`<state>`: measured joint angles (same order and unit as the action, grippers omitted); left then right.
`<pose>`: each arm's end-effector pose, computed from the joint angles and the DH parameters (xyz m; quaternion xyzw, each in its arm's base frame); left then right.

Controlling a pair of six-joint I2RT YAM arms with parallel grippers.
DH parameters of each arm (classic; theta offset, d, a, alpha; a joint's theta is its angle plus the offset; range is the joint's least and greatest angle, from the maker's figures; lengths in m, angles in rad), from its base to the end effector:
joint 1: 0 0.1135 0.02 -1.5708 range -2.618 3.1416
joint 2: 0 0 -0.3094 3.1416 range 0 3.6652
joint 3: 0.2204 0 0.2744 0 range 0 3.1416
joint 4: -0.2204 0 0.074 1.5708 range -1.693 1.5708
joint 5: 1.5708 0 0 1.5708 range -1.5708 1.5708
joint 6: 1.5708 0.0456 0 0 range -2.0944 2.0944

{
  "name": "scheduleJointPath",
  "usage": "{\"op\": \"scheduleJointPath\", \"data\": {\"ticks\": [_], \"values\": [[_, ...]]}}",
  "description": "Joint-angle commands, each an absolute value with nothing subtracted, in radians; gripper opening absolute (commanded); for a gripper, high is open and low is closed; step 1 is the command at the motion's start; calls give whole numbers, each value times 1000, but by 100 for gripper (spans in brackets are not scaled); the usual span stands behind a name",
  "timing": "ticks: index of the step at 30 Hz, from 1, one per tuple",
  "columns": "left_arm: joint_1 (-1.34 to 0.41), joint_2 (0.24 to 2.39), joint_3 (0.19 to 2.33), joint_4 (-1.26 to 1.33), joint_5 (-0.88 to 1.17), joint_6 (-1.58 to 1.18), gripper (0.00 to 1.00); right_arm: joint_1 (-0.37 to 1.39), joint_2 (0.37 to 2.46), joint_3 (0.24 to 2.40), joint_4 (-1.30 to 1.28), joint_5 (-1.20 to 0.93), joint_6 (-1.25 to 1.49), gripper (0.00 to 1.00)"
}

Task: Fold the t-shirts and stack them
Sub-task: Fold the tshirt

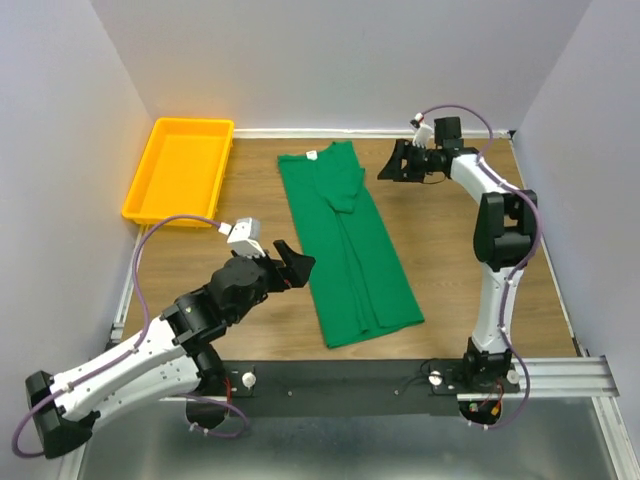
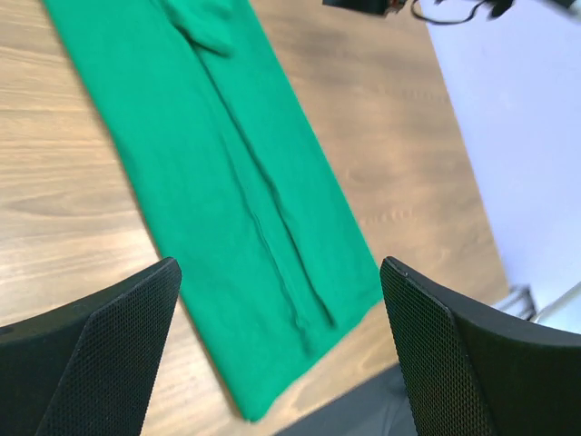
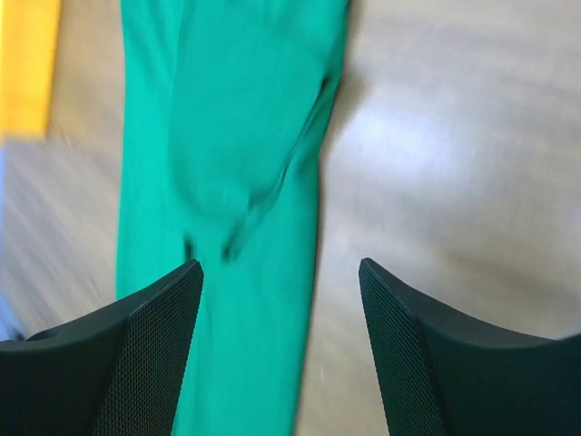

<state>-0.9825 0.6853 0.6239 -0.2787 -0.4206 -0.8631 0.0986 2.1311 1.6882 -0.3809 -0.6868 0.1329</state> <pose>0.1045 -0.1231 0.3142 -0.0726 0.8043 -0.3472 0.4767 0.5209 0.0806 0.2349 -0.1078 0.8787 0.3511 0.3051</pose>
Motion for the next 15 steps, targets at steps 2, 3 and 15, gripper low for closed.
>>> {"op": "scheduleJointPath", "data": {"ticks": [2, 3, 15], "values": [[-911, 719, 583, -202, -344, -926, 97, 112, 2314, 1908, -347, -619, 431, 76], [-910, 747, 595, -195, -341, -930, 97, 112, 2335, 1952, -339, -618, 436, 76], [-879, 870, 693, -245, -304, -893, 96, 123, 2625, 2166, -262, -730, 528, 62]]}}
